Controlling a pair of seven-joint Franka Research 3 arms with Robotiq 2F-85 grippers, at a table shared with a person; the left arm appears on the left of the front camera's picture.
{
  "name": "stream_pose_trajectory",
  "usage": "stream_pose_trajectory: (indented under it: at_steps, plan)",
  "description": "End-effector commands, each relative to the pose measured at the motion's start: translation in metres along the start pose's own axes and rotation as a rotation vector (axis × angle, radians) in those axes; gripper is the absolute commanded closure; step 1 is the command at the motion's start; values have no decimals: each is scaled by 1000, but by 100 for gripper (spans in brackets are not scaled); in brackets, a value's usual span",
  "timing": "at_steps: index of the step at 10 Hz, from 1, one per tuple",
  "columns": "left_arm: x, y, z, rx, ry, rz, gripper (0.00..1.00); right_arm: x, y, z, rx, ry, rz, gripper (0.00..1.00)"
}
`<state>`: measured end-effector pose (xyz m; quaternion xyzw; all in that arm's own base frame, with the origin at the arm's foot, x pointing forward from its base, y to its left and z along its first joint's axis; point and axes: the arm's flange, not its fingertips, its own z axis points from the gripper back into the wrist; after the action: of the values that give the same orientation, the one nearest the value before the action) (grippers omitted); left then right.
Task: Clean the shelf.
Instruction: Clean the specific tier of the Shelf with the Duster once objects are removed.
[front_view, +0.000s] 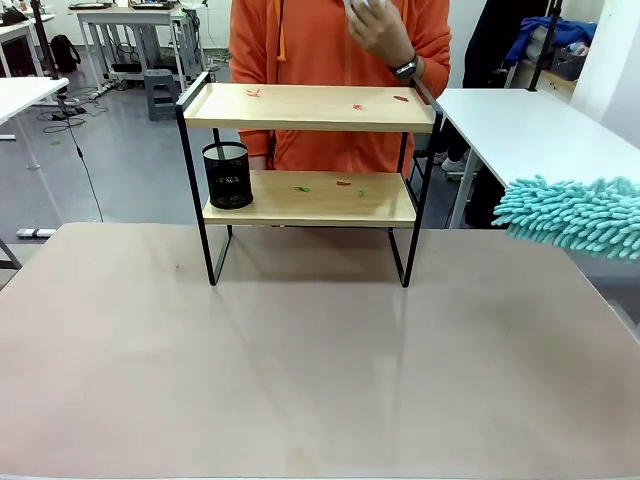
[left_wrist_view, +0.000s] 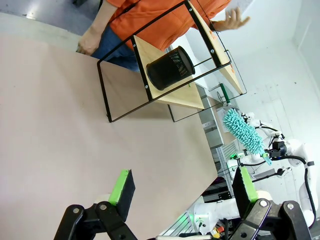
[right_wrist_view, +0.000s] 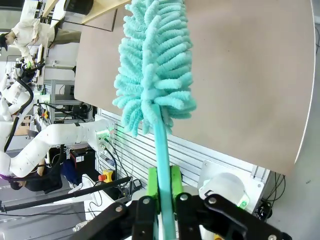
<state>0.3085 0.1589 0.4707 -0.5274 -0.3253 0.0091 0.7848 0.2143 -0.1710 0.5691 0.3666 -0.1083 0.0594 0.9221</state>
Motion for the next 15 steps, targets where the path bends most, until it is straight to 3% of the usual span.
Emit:
stream_pose_trajectory:
  at_steps: [1, 2, 5, 6, 7, 10, 12, 13, 14, 15]
  plan:
    - [-1, -1, -2, -19, -18, -21, 0, 0, 0, 0, 0, 0, 0, 88]
    - [-1, -1, -2, -19, -18, -21, 0, 9, 22, 0, -75, 9, 64, 88]
    - [-1, -1, -2, -19, -18, -21, 0, 67, 127, 21, -212, -96, 256, 88]
    - [-1, -1, -2, -19, -18, -21, 0, 85, 162, 14, -303, -129, 302, 88]
    - [-1, -1, -2, -19, -18, -21, 0, 97, 189, 4, -324, -140, 346, 88]
    - [-1, -1, -2, -19, -18, -21, 0, 127, 251, -32, -417, -297, 400, 88]
    - [-1, -1, -2, -19, -18, -21, 0, 157, 277, -69, -448, -377, 296, 88]
    - [-1, -1, -2, -19, -18, -21, 0, 164, 279, -84, -485, -352, 270, 88]
    - [-1, -1, -2, -19, -18, -21, 0, 143, 273, -51, -414, -332, 375, 88]
    - [-1, -1, -2, -19, -18, -21, 0, 143, 273, -51, -414, -332, 375, 88]
